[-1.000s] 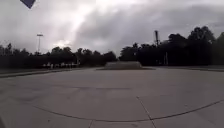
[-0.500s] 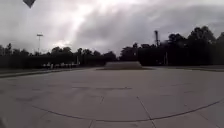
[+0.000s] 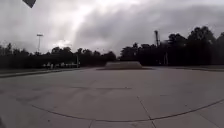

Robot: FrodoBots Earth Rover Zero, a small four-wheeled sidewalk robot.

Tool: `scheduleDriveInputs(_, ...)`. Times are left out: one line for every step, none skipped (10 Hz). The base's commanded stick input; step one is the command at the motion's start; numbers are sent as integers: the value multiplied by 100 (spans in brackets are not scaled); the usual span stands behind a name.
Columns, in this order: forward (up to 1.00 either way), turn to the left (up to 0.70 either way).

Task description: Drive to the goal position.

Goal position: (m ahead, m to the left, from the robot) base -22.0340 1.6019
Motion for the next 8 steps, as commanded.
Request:
scheduleDriveInputs(0, 0)
scheduleDriveInputs(0, 0)
scheduleDriveInputs(0, 0)
scheduleDriveInputs(11, 0)
scheduleDriveInputs(25, 0)
scheduleDriveInputs(40, 0)
scheduleDriveInputs(55, 0)
scheduleDriveInputs(69, 0)
